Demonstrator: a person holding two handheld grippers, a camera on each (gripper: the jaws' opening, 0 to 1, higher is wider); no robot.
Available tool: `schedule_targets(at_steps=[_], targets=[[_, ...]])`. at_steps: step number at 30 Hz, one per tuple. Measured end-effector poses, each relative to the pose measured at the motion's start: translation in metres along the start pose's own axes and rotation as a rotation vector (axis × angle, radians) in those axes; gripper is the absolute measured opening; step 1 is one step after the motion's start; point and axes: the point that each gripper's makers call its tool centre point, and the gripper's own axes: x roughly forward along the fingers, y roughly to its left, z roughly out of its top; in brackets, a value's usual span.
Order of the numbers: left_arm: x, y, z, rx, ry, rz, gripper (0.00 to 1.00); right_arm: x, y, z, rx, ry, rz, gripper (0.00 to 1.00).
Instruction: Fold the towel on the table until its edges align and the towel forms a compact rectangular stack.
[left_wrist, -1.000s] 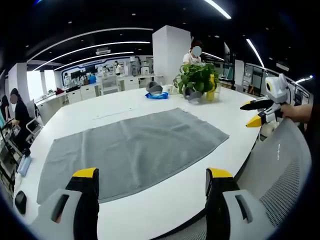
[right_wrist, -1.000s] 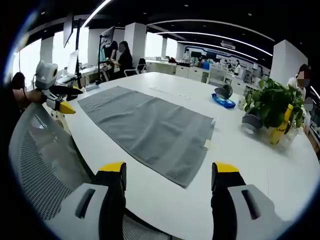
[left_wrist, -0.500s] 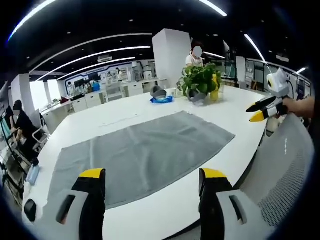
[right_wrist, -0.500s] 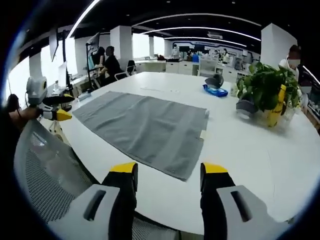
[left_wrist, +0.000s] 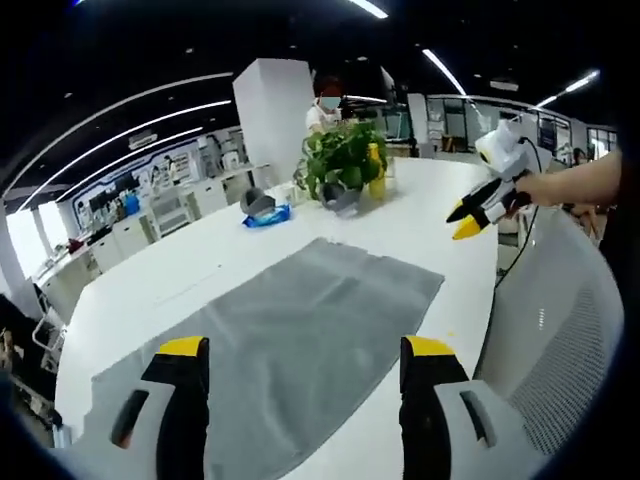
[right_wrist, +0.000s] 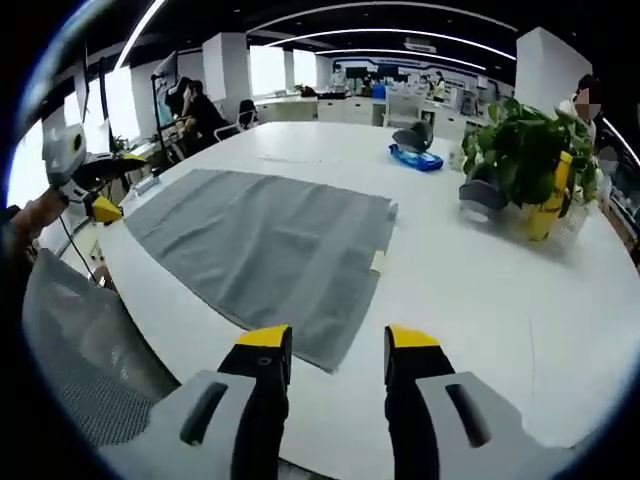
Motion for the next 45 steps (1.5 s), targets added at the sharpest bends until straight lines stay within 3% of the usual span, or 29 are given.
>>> schedule_targets(at_steps=[3, 5, 8, 12, 14, 16, 20, 21, 22, 23, 24, 25, 29, 34, 35, 39, 42, 45], targets=[[0.024, -0.008, 0.010, 0.003, -0.018, -0.031, 0.80, 0.017, -0.001, 0.010, 0.005, -0.004, -0.003, 0.23], [0.040, -0.016, 0.012, 0.013, -0.019, -0.055, 0.79, 0.027, 0.001, 0.008, 0.032, 0.009, 0.001, 0.24], [0.062, -0.036, 0.011, 0.014, -0.015, -0.137, 0.79, 0.042, 0.005, -0.011, 0.130, 0.076, 0.009, 0.19], [0.086, -0.066, 0.002, 0.034, 0.018, -0.242, 0.79, 0.058, 0.009, -0.039, 0.165, 0.127, 0.031, 0.14], [0.096, -0.076, 0.000, 0.031, 0.019, -0.246, 0.78, 0.058, 0.010, -0.057, 0.210, 0.193, 0.032, 0.12], [0.103, -0.087, -0.002, 0.011, 0.006, -0.245, 0.74, 0.060, 0.006, -0.059, 0.203, 0.202, 0.018, 0.11], [0.101, -0.111, -0.006, -0.108, -0.075, -0.258, 0.68, 0.061, -0.001, -0.073, 0.193, 0.255, -0.007, 0.11], [0.100, -0.121, -0.017, -0.069, 0.010, -0.321, 0.69, 0.062, -0.001, -0.076, 0.205, 0.266, -0.007, 0.11], [0.099, -0.122, -0.016, -0.006, 0.010, -0.325, 0.70, 0.062, -0.002, -0.078, 0.209, 0.274, -0.009, 0.11], [0.100, -0.119, -0.008, 0.051, -0.050, -0.301, 0.69, 0.062, -0.003, -0.079, 0.210, 0.278, -0.012, 0.11], [0.100, -0.118, -0.010, 0.092, -0.042, -0.290, 0.69, 0.063, -0.003, -0.081, 0.214, 0.284, -0.011, 0.10], [0.099, -0.120, -0.015, 0.091, -0.012, -0.303, 0.68, 0.063, -0.003, -0.078, 0.233, 0.270, -0.011, 0.09], [0.101, -0.125, -0.022, 0.045, 0.005, -0.322, 0.70, 0.063, 0.002, -0.078, 0.263, 0.267, 0.023, 0.00], [0.102, -0.135, -0.024, 0.080, 0.008, -0.341, 0.69, 0.062, 0.007, -0.073, 0.341, 0.228, 0.053, 0.00], [0.101, -0.139, -0.023, 0.094, 0.005, -0.351, 0.68, 0.062, 0.011, -0.069, 0.368, 0.212, 0.077, 0.00], [0.099, -0.150, -0.021, 0.168, -0.013, -0.377, 0.58, 0.060, 0.039, -0.026, 0.553, 0.020, 0.270, 0.00], [0.098, -0.155, -0.021, 0.219, -0.018, -0.381, 0.50, 0.054, 0.055, -0.010, 0.586, -0.039, 0.357, 0.00], [0.098, -0.156, -0.019, 0.239, -0.028, -0.377, 0.45, 0.054, 0.070, -0.004, 0.573, -0.041, 0.426, 0.00]])
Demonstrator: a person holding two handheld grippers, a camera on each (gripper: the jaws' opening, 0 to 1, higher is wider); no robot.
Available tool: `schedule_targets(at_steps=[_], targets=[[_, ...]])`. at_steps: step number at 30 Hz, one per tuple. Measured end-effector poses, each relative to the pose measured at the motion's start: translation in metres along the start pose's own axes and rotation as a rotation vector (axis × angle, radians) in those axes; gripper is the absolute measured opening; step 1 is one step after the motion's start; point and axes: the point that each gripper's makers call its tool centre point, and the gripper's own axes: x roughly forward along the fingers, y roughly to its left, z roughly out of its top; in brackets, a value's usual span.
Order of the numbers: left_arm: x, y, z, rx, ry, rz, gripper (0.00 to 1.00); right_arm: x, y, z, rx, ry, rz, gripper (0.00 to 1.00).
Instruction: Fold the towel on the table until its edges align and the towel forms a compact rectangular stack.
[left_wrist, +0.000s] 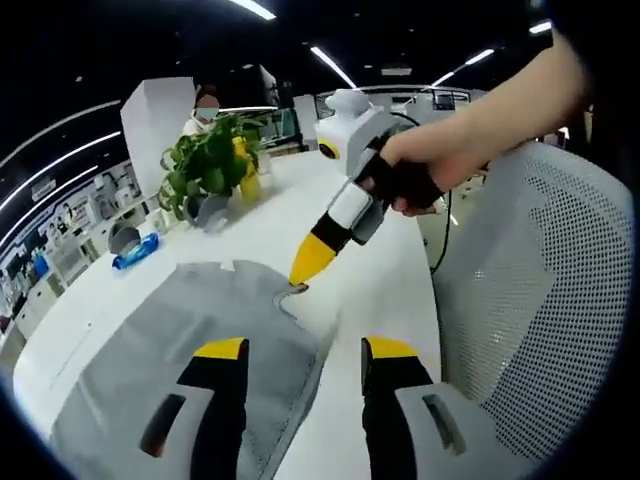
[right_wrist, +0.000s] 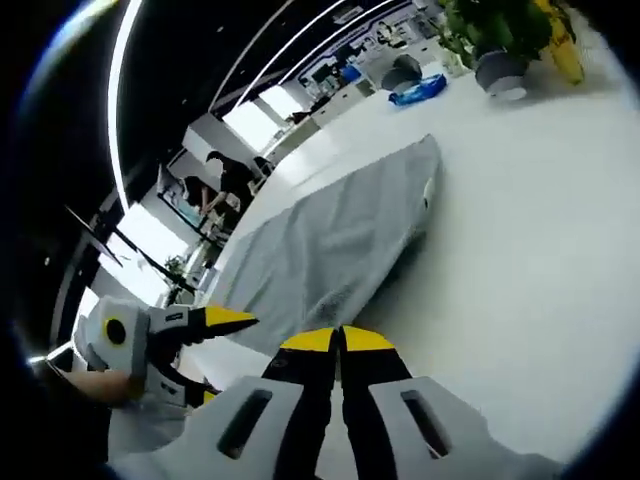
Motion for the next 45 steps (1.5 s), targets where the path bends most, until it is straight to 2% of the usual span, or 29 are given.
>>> schedule_targets(at_steps=[2, 5, 6, 10, 13, 16, 20, 22, 29, 32, 36, 37, 39, 40, 42, 45], targets=[[-0.001, 0.002, 0.003, 0.018, -0.013, 0.010, 0.40, 0.003, 0.010, -0.002, -0.026, 0.013, 0.041, 0.00], [-0.004, 0.006, 0.013, 0.118, -0.072, 0.028, 0.25, 0.008, 0.027, -0.007, -0.038, 0.037, 0.114, 0.00], [-0.005, 0.006, 0.013, 0.132, -0.074, 0.034, 0.22, 0.010, 0.032, -0.008, -0.043, 0.044, 0.139, 0.00], [-0.004, 0.006, 0.012, 0.127, -0.067, 0.037, 0.22, 0.015, 0.049, -0.016, -0.062, 0.079, 0.209, 0.00], [-0.003, 0.007, 0.009, 0.149, -0.052, 0.042, 0.22, 0.015, 0.053, -0.017, -0.053, 0.079, 0.227, 0.00], [-0.004, 0.009, 0.009, 0.162, -0.047, 0.055, 0.22, 0.014, 0.061, -0.014, 0.016, 0.062, 0.280, 0.00], [-0.005, 0.011, 0.011, 0.190, -0.049, 0.066, 0.17, 0.014, 0.061, -0.014, 0.022, 0.063, 0.285, 0.00], [-0.006, 0.011, 0.010, 0.185, -0.043, 0.070, 0.11, 0.015, 0.060, -0.017, 0.025, 0.079, 0.281, 0.00], [-0.008, 0.012, 0.011, 0.148, -0.046, 0.068, 0.04, 0.013, 0.058, -0.013, 0.065, 0.059, 0.287, 0.00], [-0.008, 0.011, 0.011, 0.053, -0.052, 0.043, 0.03, 0.012, 0.057, -0.013, 0.068, 0.056, 0.284, 0.00], [-0.013, 0.012, 0.017, 0.009, -0.071, 0.031, 0.03, 0.005, 0.044, 0.002, 0.069, -0.013, 0.227, 0.00], [-0.015, 0.009, 0.024, -0.014, -0.097, 0.017, 0.03, 0.001, 0.033, 0.007, 0.064, -0.038, 0.175, 0.00], [-0.015, 0.002, 0.033, -0.048, -0.127, -0.012, 0.02, -0.006, 0.007, 0.009, 0.026, -0.031, 0.056, 0.00], [-0.015, -0.001, 0.035, -0.058, -0.127, -0.022, 0.02, -0.007, 0.003, 0.010, 0.015, -0.028, 0.036, 0.00], [-0.011, -0.009, 0.038, -0.058, -0.125, -0.051, 0.02, -0.014, -0.021, 0.020, -0.021, -0.037, -0.071, 0.00], [-0.006, -0.025, 0.041, -0.032, -0.119, -0.110, 0.02, -0.018, -0.046, 0.043, -0.009, -0.067, -0.167, 0.00]])
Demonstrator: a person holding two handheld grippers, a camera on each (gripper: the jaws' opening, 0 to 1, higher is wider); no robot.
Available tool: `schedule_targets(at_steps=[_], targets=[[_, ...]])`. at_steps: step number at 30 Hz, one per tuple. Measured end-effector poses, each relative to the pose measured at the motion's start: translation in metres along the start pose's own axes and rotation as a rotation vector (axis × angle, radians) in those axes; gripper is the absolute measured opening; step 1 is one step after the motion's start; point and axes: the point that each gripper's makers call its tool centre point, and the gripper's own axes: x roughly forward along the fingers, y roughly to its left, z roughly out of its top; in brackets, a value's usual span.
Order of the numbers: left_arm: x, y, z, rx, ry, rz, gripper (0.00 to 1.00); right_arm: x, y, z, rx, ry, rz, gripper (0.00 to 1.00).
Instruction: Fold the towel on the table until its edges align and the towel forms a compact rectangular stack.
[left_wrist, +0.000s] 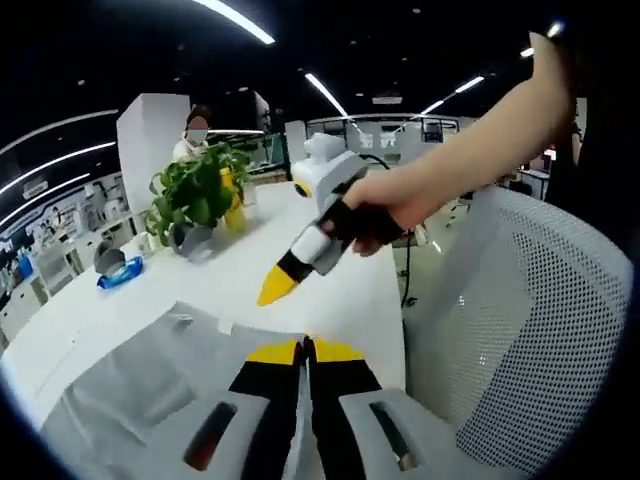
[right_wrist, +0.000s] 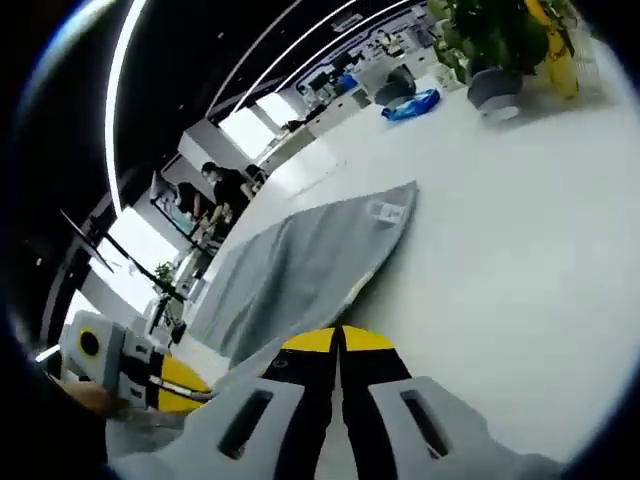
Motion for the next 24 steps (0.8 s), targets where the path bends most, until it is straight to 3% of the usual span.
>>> schedule_targets(at_steps=[4, 6, 7, 11, 14, 17, 22, 24], targets=[[0.004, -0.018, 0.004, -0.017, 0.000, -0.071, 0.02, 0.014, -0.016, 0.024, -0.020, -0.008, -0.059, 0.07], [0.006, -0.027, 0.001, -0.056, 0.020, -0.114, 0.02, 0.028, -0.024, 0.028, -0.031, 0.017, -0.064, 0.04], [0.007, -0.028, 0.000, -0.056, 0.022, -0.118, 0.02, 0.035, -0.030, 0.025, 0.006, 0.052, -0.081, 0.03], [0.006, -0.045, -0.004, -0.066, 0.051, -0.189, 0.02, 0.053, -0.045, 0.031, -0.046, 0.074, -0.130, 0.03], [0.003, -0.054, 0.001, -0.107, 0.039, -0.235, 0.02, 0.062, -0.050, 0.039, -0.044, 0.061, -0.128, 0.03], [0.003, -0.062, 0.000, -0.136, 0.048, -0.267, 0.02, 0.070, -0.058, 0.053, -0.020, 0.008, -0.141, 0.05], [0.004, -0.069, -0.004, -0.136, 0.065, -0.292, 0.02, 0.080, -0.069, 0.061, -0.112, 0.002, -0.200, 0.08], [0.004, -0.070, -0.003, -0.153, 0.064, -0.298, 0.02, 0.085, -0.072, 0.064, -0.197, -0.002, -0.229, 0.10]])
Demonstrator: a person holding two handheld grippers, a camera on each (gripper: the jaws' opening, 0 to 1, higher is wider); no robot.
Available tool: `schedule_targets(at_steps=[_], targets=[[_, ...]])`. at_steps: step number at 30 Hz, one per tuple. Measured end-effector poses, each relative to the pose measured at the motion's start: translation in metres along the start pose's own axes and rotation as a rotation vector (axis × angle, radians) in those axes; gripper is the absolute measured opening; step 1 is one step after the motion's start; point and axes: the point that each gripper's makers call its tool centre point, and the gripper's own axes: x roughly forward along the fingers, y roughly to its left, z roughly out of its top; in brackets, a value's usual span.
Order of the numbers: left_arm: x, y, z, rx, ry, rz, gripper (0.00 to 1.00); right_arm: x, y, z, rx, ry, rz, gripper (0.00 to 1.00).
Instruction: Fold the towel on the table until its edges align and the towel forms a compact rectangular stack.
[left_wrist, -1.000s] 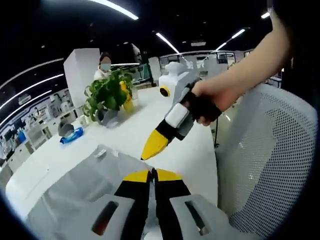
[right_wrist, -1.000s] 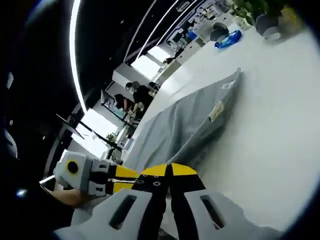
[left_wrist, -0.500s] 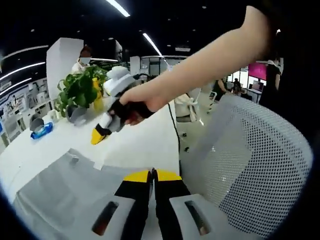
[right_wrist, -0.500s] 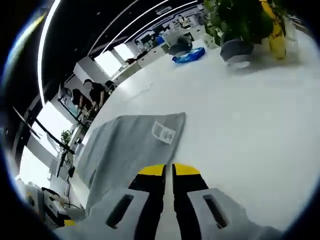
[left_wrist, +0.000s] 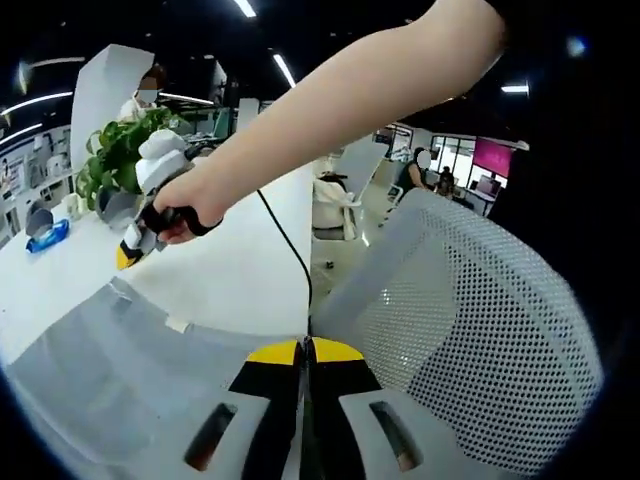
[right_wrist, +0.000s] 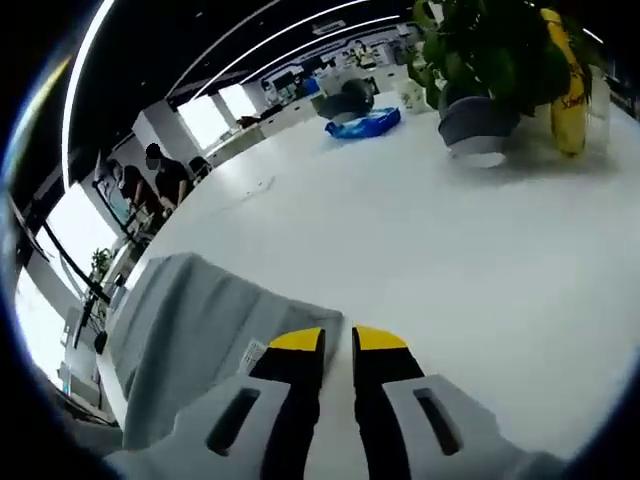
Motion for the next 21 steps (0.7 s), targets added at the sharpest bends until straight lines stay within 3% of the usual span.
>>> schedule_targets(at_steps=[2, 4, 7, 13, 15, 19, 21], targets=[[0.000, 0.000, 0.001, -0.036, -0.007, -0.008, 0.02, 0.007, 0.000, 0.001, -0.040, 0.000, -0.001, 0.13], [0.001, -0.003, 0.004, -0.122, -0.023, -0.020, 0.02, 0.013, 0.005, -0.003, -0.069, 0.021, 0.004, 0.10], [0.002, -0.003, 0.002, -0.089, -0.007, -0.011, 0.02, 0.013, -0.004, -0.005, -0.176, 0.026, -0.074, 0.00], [0.004, -0.005, -0.004, -0.073, 0.019, -0.013, 0.02, 0.010, 0.000, -0.012, -0.188, 0.032, -0.069, 0.03], [0.004, -0.006, -0.004, -0.074, 0.021, -0.016, 0.02, 0.008, -0.003, -0.011, -0.203, 0.039, -0.085, 0.09], [0.004, -0.006, -0.004, -0.070, 0.021, -0.016, 0.03, 0.005, 0.001, -0.010, -0.152, 0.026, -0.062, 0.09], [0.004, -0.007, -0.006, -0.074, 0.026, -0.022, 0.03, 0.006, 0.016, -0.005, -0.050, -0.028, 0.005, 0.09]])
